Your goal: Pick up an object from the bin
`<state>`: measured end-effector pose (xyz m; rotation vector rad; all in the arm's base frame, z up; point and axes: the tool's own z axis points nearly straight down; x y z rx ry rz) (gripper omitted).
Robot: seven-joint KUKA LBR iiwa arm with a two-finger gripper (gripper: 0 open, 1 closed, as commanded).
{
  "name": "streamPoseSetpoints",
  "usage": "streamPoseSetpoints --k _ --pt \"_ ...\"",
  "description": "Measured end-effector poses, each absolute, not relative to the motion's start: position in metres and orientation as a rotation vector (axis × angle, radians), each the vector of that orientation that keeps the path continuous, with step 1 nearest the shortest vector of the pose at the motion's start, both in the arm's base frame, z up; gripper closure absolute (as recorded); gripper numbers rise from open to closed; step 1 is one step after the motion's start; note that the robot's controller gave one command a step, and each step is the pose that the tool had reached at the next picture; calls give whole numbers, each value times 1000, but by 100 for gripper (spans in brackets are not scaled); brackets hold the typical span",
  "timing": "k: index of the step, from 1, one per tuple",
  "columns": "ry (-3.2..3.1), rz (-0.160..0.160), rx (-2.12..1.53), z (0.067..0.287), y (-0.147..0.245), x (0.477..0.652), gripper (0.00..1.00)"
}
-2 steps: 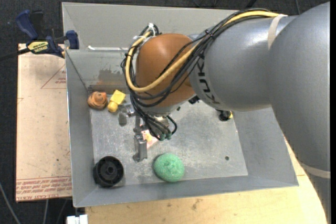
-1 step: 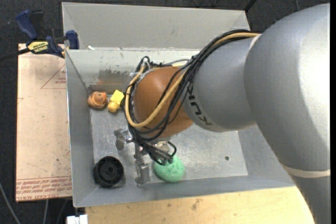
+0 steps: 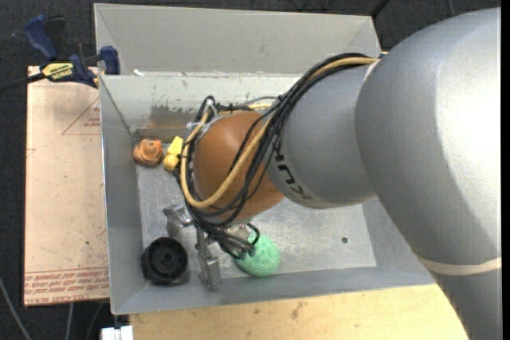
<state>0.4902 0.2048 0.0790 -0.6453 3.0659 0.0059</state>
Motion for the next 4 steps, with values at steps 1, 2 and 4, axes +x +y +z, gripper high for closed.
streamPoseSetpoints --k 1,2,4 --pt "3115 5 -347 85 213 509 0" --pt "3141 0 -127 95 221 502 0" --pt "3058 5 -637 74 245 493 100"
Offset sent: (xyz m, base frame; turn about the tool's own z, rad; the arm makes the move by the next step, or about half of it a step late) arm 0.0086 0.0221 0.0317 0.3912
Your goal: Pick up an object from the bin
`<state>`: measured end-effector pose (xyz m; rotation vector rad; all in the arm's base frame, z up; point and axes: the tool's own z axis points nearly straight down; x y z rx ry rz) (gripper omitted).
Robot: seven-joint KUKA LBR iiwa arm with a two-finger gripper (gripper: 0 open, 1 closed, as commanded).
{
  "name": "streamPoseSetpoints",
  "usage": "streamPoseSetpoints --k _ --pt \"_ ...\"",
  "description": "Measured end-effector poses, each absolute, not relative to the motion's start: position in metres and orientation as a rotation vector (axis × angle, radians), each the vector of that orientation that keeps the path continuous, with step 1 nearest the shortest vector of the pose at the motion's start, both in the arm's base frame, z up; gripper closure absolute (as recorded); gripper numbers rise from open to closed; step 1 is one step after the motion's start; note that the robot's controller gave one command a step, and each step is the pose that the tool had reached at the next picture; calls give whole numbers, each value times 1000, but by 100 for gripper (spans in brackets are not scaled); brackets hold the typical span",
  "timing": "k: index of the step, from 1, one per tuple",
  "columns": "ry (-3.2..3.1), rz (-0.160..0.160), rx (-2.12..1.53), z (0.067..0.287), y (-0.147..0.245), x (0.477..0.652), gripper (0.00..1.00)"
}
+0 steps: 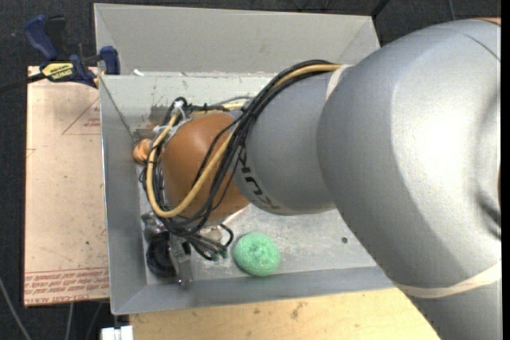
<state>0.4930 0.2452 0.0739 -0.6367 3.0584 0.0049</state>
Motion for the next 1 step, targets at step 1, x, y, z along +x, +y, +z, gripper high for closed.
streamPoseSetpoints --k 1 --pt "3058 5 -637 74 245 493 100"
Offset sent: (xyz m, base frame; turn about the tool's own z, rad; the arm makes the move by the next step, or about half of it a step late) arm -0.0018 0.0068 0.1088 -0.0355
